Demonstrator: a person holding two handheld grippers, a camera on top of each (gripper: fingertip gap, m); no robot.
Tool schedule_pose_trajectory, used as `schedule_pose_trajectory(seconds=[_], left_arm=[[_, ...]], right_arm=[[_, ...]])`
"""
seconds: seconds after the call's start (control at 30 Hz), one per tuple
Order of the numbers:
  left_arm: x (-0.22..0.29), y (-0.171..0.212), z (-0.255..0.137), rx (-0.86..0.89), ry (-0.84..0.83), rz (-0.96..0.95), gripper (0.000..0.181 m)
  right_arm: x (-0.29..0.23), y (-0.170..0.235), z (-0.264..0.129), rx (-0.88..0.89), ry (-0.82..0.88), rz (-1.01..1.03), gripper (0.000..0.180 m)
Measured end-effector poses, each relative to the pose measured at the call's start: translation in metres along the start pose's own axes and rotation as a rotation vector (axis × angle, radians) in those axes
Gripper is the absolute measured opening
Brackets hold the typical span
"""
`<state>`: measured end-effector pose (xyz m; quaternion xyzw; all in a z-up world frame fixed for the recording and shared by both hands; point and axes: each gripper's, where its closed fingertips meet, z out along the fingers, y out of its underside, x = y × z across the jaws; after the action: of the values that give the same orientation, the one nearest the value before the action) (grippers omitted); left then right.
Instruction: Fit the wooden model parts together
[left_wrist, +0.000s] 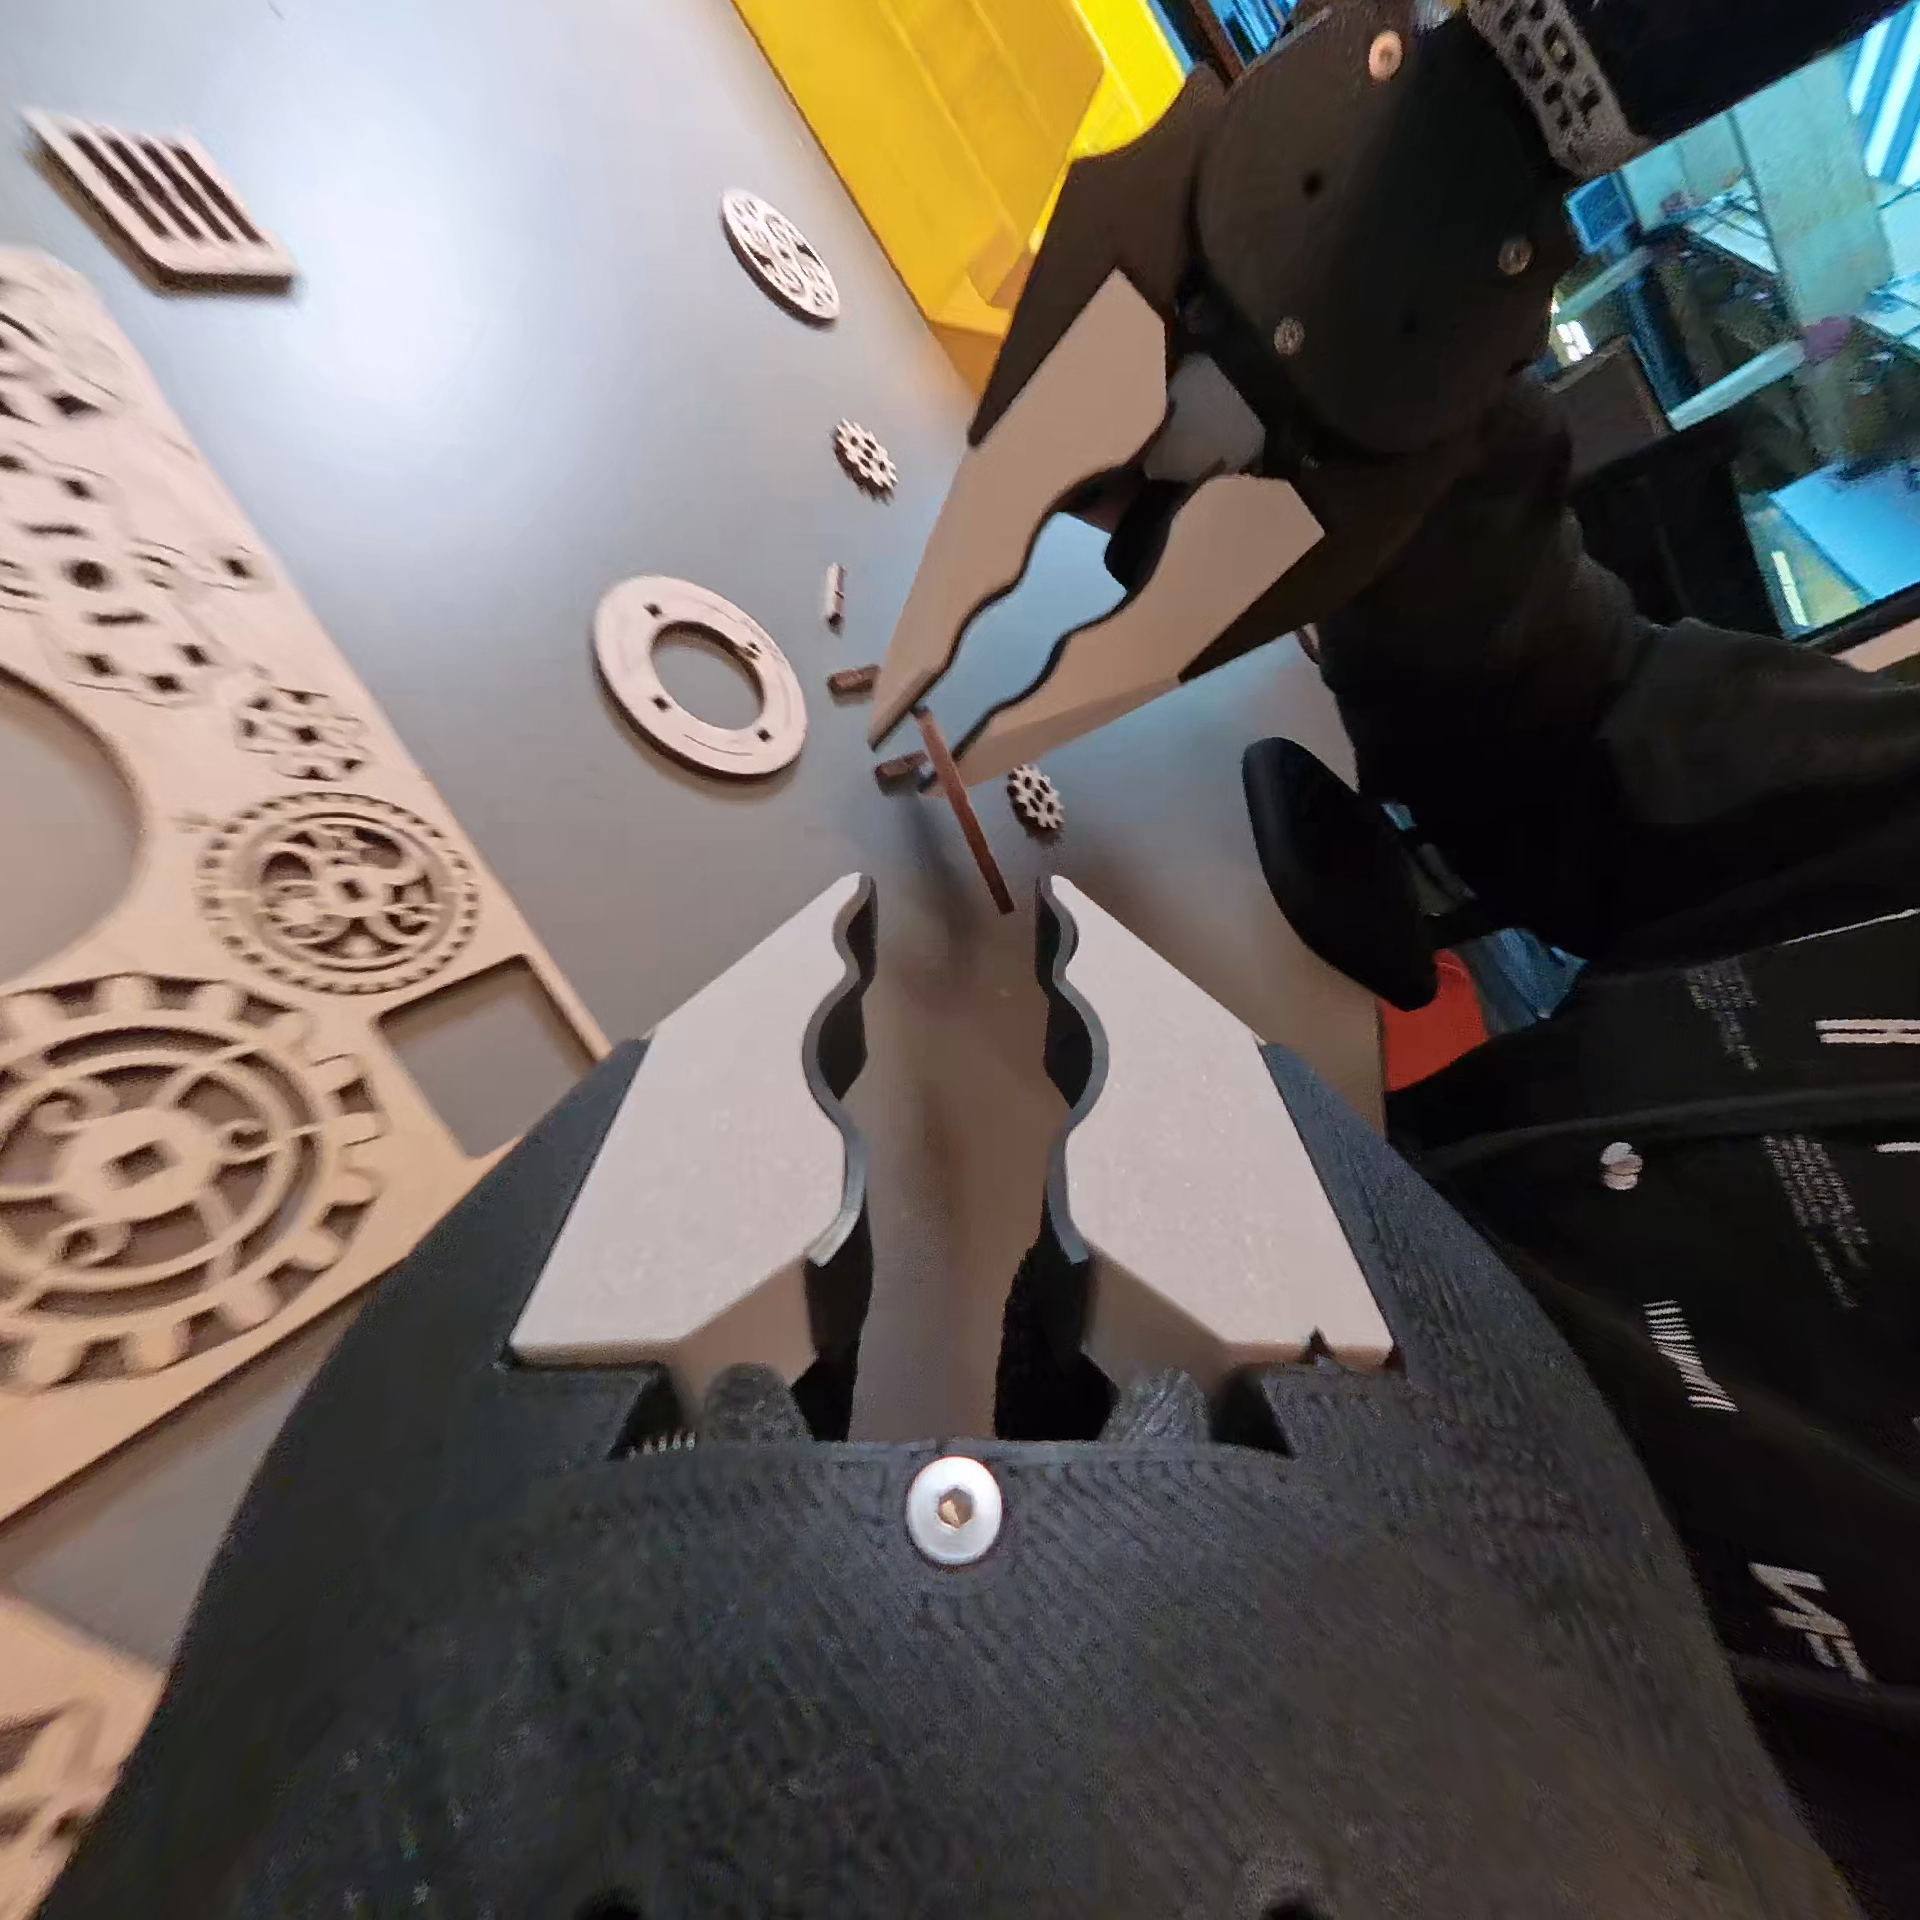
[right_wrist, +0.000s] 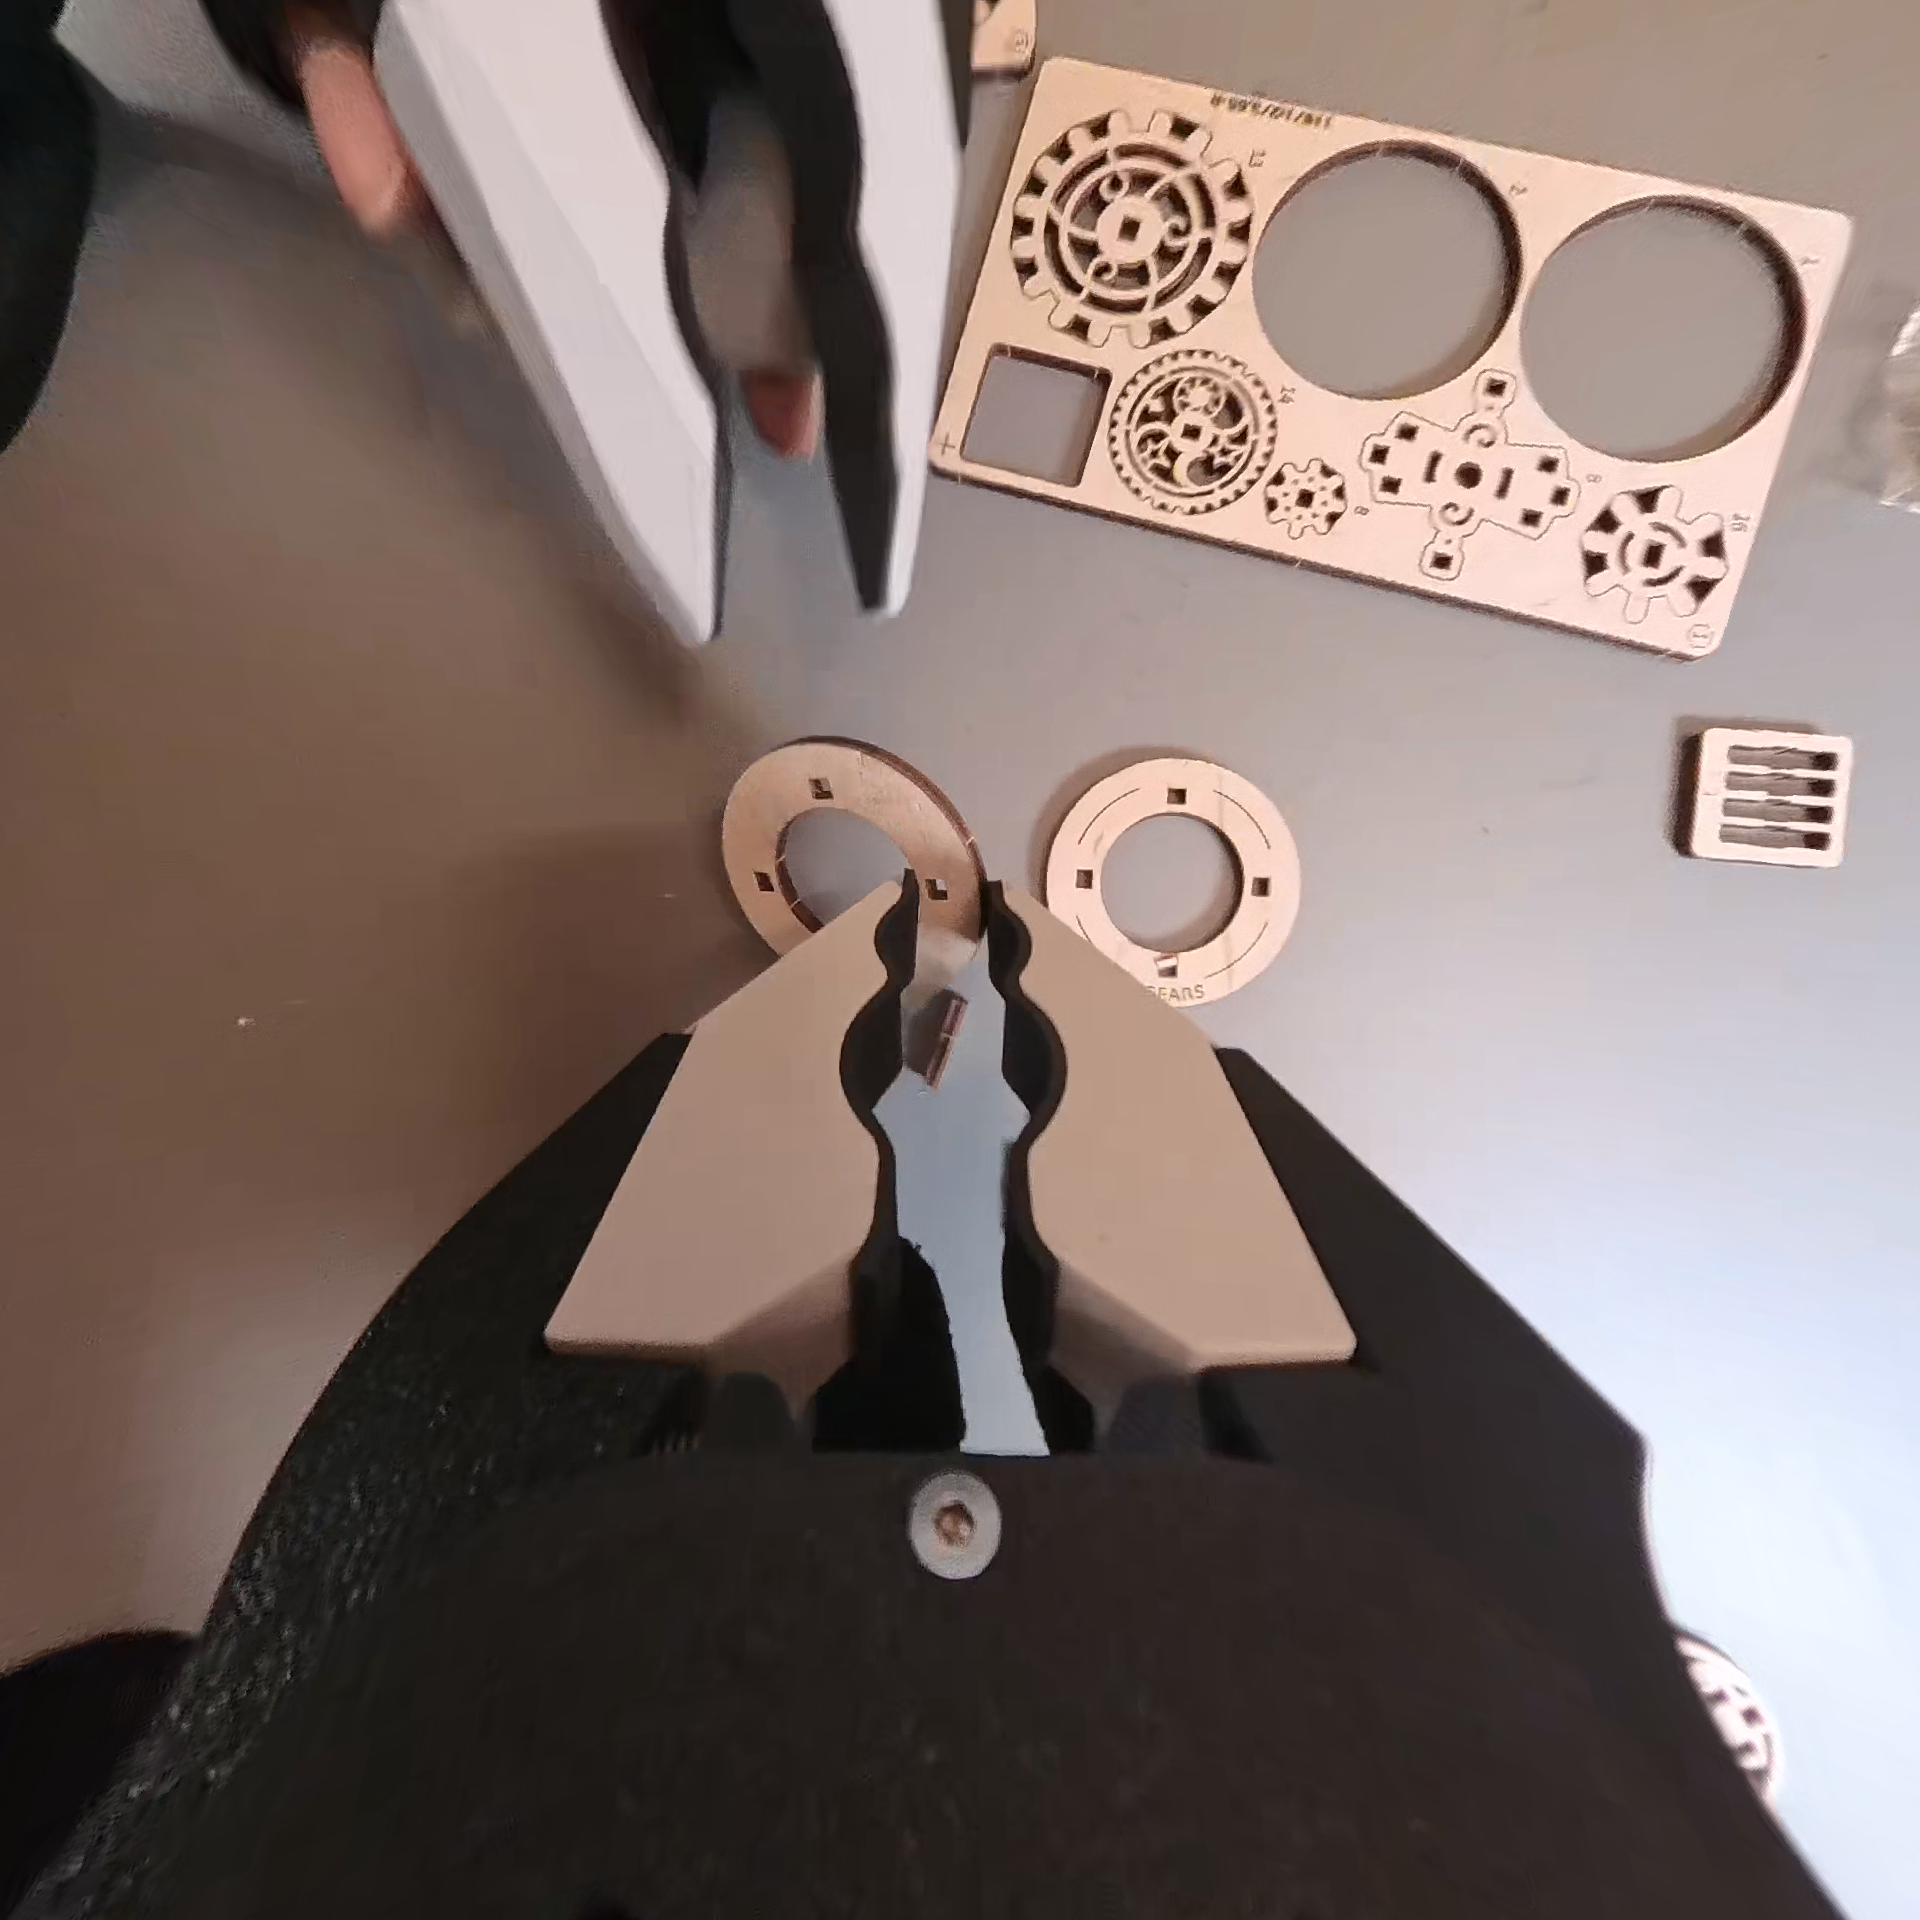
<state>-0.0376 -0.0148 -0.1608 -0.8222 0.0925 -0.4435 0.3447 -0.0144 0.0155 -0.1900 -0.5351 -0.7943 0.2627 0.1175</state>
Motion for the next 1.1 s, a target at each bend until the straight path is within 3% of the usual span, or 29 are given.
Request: schedule_pose_trajectory(seconds=[0.03,0.13,0.2,0.37,0.53,0.7,0.8,1.1], left_arm=[[-0.004,-0.002,-0.005,0.012,-0.015,0.013,0.029],[-0.017,-0.002,-0.011,0.027,-0.046,-0.006,0.028],[-0.024,0.006,-0.009,0.000,-0.063,-0.025,0.028],[-0.026,0.017,-0.003,-0.097,-0.147,0.086,0.025],[-0.023,0.036,0.006,-0.273,-0.251,0.272,0.037],[-0.020,0.042,0.018,-0.330,-0.296,0.455,0.054],[-0.018,0.042,0.024,-0.340,-0.307,0.492,0.051],[0.014,0.063,0.019,-0.415,-0.111,0.404,0.039]], right_arm=[[-0.003,0.001,0.002,-0.030,-0.016,-0.010,0.011],[-0.011,-0.003,0.016,-0.121,-0.030,-0.068,0.011],[-0.006,-0.008,0.024,-0.164,0.025,-0.103,0.021],[0.031,-0.009,-0.008,-0.135,0.147,-0.089,0.034],[0.046,0.015,-0.003,-0.190,0.129,-0.092,0.068],[0.047,0.016,0.014,-0.209,0.106,-0.088,0.063],[0.047,0.013,0.016,-0.192,0.079,-0.071,0.051],[0.009,0.001,-0.002,-0.089,0.013,-0.065,0.051]])
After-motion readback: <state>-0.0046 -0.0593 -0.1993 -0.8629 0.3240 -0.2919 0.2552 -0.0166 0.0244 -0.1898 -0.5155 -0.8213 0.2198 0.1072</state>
